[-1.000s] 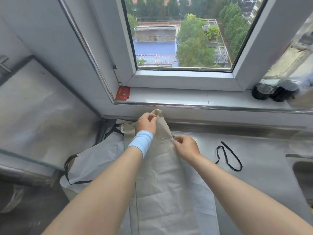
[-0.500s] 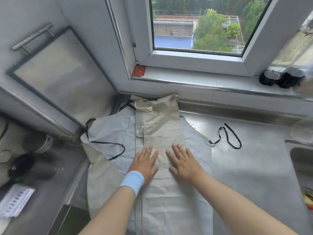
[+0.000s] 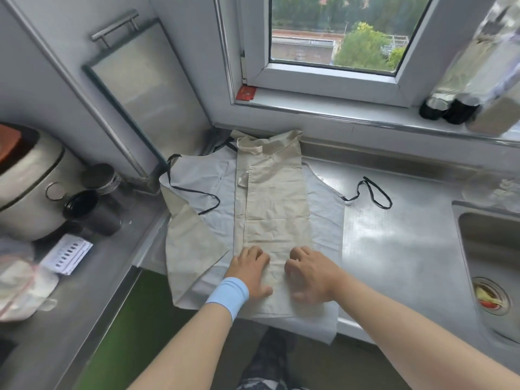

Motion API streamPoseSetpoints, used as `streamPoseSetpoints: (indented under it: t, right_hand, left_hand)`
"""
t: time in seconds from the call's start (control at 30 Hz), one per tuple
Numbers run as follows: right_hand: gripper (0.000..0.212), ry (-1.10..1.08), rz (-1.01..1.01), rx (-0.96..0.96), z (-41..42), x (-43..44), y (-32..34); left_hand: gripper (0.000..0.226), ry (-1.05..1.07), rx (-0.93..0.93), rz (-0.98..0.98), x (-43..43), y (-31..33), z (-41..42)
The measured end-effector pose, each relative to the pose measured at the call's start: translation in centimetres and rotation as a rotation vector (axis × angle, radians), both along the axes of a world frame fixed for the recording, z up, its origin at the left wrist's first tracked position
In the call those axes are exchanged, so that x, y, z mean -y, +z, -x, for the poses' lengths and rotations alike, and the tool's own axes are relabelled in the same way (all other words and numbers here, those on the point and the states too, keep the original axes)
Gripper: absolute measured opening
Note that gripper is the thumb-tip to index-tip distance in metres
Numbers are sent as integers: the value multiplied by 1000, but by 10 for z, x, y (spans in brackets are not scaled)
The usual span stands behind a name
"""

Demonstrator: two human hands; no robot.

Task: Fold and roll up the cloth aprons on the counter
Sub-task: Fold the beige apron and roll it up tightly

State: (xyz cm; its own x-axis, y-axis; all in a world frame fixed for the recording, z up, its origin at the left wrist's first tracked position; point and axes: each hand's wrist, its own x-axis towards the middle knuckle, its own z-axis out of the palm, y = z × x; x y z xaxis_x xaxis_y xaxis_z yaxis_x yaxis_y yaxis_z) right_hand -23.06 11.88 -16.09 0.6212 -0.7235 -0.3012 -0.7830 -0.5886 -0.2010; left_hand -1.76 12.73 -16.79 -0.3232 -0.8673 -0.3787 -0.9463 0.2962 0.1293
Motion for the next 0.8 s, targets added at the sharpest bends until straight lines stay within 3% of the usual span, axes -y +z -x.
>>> streamPoseSetpoints:
  t: [0.1,0.17,0.23,0.33,0.4,0.5,0.63,0.7,0.8]
  right_hand:
    - [94,74,-10,-57,15,-19,4]
    - [99,55,-28,-58,19,-28,4]
    - [85,8,-57,-40,19,-32,6]
    - [39,-29,-59,22,19,-33,9]
    - [23,-48,-18,45,19,-35,9]
    - [21,-230,-13,128,13,-33,17]
    - [19,-504,-14,309,4,-19,49]
    - [17,-545,-36,333,4,-9,67]
    - [15,-586,-195,335,6,9,94]
  left_hand:
    - [93,25,-9,-51,-14,-2,1]
    - [105,25,24,-70,-21,-3,4]
    - [111,26,77,-99,-26,-5,8]
    - [111,-19,169,-136,-37,-2,14]
    - [106,-48,158,-103,-42,2,15]
    - [87,-86,70,-16,-41,13,16]
    - [47,108,-45,-91,-21,51,12]
    - [31,130,-3,-108,-4,75,7]
    - [29,62,89,-227,22,110,2]
